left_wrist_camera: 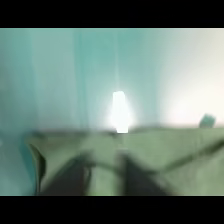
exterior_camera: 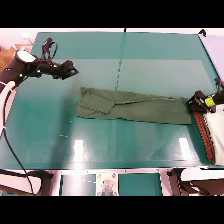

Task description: Fold the shirts.

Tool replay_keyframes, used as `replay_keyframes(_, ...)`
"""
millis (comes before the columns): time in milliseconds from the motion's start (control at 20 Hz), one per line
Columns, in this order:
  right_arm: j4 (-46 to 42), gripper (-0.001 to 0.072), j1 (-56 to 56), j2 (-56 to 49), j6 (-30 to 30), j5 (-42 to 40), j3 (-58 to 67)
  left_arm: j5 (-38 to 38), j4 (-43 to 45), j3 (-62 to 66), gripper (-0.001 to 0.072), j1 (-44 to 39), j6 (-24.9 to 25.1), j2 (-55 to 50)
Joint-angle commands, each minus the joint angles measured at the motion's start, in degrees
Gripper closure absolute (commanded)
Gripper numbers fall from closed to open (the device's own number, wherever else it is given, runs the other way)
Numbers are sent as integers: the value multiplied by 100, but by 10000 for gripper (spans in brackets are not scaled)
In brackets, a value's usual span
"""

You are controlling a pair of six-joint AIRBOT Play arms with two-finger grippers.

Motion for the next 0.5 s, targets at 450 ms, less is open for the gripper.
replay_keyframes(450,280,108,-238,-798,-1268,-479,-142,-614,-26,48,673,-660,568,-4)
